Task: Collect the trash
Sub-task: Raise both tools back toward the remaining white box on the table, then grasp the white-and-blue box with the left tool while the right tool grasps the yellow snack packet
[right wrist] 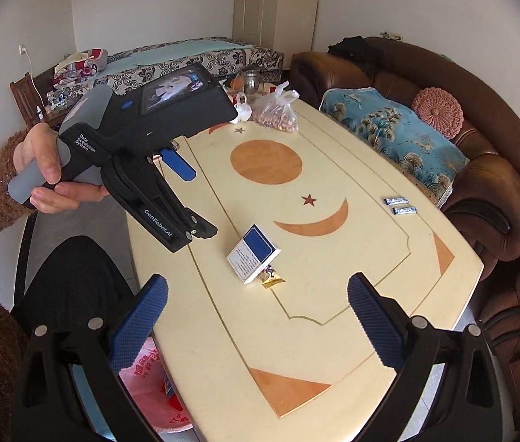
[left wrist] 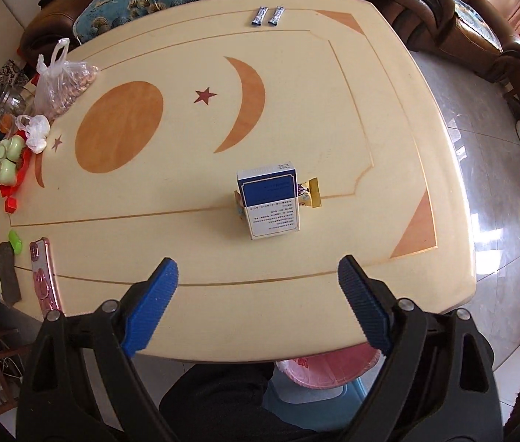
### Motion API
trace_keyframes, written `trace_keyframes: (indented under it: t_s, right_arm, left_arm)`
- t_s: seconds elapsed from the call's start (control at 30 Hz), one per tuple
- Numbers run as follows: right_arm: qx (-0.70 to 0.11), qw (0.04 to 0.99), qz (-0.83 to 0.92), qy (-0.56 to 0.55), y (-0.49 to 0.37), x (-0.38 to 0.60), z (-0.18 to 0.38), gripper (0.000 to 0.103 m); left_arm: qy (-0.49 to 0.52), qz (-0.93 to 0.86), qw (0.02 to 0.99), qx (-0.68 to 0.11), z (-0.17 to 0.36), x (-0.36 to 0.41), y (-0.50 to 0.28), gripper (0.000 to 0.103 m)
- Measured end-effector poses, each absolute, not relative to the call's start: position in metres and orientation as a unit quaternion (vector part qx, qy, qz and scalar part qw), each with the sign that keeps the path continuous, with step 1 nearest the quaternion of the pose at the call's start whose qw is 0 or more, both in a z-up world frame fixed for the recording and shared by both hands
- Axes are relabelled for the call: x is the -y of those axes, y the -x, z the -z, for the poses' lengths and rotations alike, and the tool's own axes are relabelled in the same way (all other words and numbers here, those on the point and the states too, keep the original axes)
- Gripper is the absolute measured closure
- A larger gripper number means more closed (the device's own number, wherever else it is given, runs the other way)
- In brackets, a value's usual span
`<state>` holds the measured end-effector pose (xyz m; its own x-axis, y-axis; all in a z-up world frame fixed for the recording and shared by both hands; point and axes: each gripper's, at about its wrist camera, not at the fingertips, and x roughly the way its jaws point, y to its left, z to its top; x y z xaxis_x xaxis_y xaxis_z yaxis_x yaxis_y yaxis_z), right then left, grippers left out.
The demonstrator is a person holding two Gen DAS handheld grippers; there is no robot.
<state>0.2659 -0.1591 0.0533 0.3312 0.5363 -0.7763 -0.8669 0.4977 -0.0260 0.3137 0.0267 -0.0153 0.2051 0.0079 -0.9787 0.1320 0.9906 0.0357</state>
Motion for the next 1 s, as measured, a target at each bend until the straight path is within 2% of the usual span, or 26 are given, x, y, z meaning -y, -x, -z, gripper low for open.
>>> trace_keyframes:
  t_s: [0.4,1.0]
  right_arm:
    - [-0.426,0.722,-0.48,0.259,-0.305,0.117,0.05,0.007]
    - [-0.441,0.686,-0.52,0.254,-0.337,0.089,0.124,0.007]
  left_arm:
    - [-0.042,0.048,0.748,-0.66,0.066,-0.018,-0.356,0.017]
    - [-0.038,0.05,0.732,-0.678,0.111,-0.018,-0.392,0.016]
